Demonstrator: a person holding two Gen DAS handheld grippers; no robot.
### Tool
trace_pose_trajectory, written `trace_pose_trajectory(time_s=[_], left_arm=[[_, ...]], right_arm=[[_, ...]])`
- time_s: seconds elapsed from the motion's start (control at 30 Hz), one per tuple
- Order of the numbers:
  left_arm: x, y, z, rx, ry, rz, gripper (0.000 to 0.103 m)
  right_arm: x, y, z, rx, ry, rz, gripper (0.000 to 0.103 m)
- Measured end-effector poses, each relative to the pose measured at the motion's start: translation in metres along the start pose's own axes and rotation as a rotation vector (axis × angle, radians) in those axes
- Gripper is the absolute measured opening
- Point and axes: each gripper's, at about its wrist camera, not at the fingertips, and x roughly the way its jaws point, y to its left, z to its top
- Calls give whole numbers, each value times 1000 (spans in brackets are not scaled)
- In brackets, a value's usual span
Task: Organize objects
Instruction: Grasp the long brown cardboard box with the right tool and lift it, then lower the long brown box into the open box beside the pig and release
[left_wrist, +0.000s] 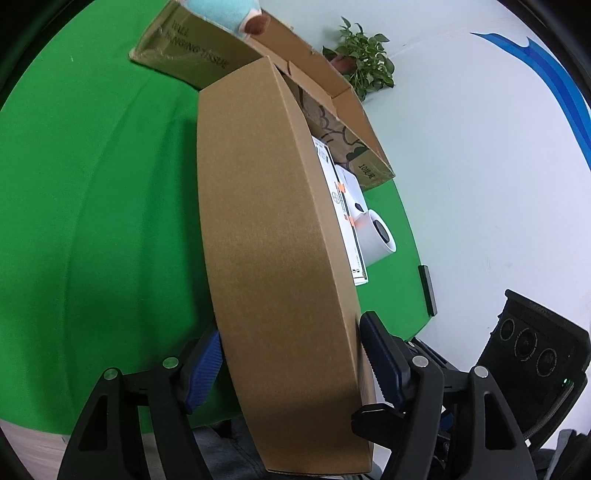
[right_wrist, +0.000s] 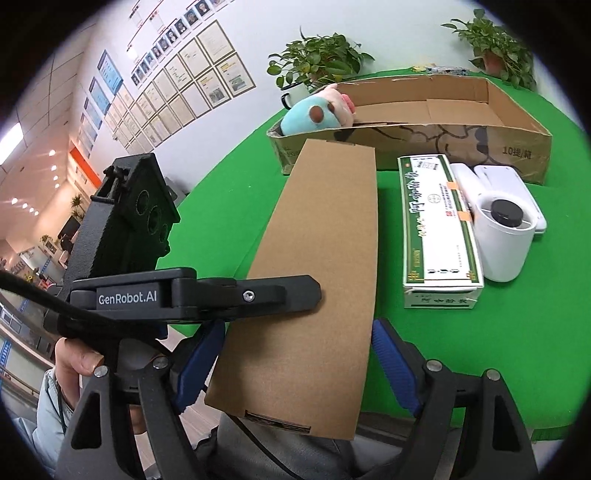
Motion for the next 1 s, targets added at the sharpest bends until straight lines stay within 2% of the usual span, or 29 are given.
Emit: trace_pose_trajectory(time_s=[0.13, 0.23, 0.47, 0.77, 0.83, 0.93, 1.0], left_arm=[[-7, -15, 1, 49, -35, 35, 67], [-21, -33, 6, 94, -67, 62, 67], [-42, -81, 35, 193, -139, 74, 67], [-99, -144, 94, 341, -254, 86, 67], [-101, -180, 127, 367, -273, 101, 67], [-109, -204, 151, 391, -289, 117, 67], [-111, -222, 186, 401, -292, 125, 67]], right_arm=[[1, 7, 4, -21, 1, -6, 81], [-1, 19, 9, -71, -24, -48, 81], [-20, 32, 29, -109, -138, -95, 80], [-53, 46, 92, -161, -327, -166, 80], [-59, 45, 106, -155, -358, -176, 80], [-67, 42, 133, -142, -400, -177, 80], [-72, 40, 151, -135, -416, -171, 80]])
